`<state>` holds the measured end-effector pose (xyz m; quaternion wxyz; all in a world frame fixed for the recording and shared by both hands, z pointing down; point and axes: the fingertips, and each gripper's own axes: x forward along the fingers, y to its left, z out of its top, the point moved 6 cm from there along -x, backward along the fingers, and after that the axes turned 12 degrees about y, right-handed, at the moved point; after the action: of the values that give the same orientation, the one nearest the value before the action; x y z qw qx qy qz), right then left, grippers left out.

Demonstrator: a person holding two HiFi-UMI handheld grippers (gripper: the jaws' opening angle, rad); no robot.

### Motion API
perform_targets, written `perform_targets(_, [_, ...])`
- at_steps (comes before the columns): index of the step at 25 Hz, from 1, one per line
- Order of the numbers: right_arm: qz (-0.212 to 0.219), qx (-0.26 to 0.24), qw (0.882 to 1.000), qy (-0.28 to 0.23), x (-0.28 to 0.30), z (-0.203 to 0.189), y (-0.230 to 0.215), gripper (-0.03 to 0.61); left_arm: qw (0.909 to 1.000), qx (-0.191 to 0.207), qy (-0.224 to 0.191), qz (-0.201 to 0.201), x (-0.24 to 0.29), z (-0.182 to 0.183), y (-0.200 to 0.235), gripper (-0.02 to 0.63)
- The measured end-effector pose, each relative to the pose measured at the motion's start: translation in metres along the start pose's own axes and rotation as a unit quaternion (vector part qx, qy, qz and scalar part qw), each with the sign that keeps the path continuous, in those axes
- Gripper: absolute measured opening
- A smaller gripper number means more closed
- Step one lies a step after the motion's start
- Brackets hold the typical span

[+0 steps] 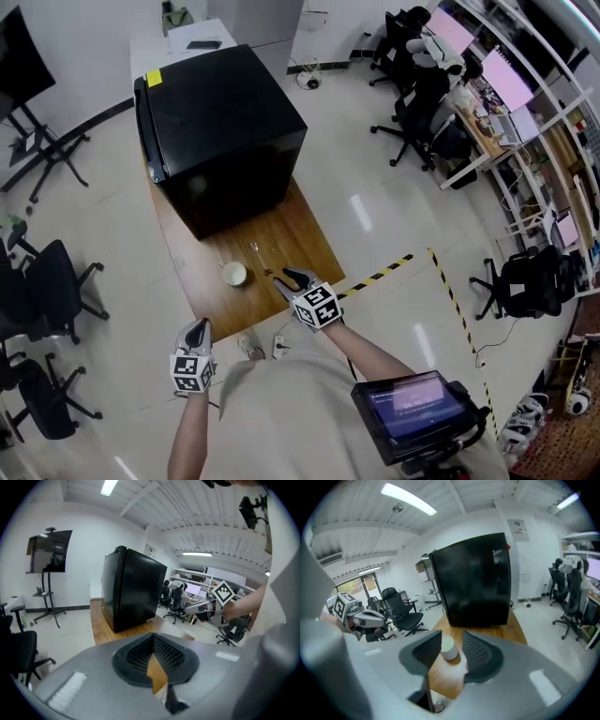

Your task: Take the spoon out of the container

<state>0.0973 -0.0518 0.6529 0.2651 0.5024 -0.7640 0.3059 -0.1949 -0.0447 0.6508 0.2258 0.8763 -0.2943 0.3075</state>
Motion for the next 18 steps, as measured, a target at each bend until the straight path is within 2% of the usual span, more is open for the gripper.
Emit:
perform_targets(2, [0.006,-0.016,1.000,-0.008,-0.010,-0.002,-0.003,0.130,0.9997,0.004,0.005,0.023,0.001,-0.005,-0.007,-0.010])
perform_targets(4, [0.008,-0.029,0.999,-0.018,-0.027,-0.007,-0.010,0.130,0.9994,-0.010,0.005,0.032,0.002,-0.008,-0.020,-0.011])
perform_targets(13, [0.003,-0.028,0.998,-0.048,-0.125,-0.067,-0.074,0.130,0.9997,-0.014,0.006,0.018,0.026,0.005,-0.141,-0.011])
perform_targets(18, [0.008,-0.030,0.998,-0.063,-0.164,-0.105,-0.095,0.130,0.9994,-0.019,-0.003,0.030,0.028,-0.013,-0.206,-0.011])
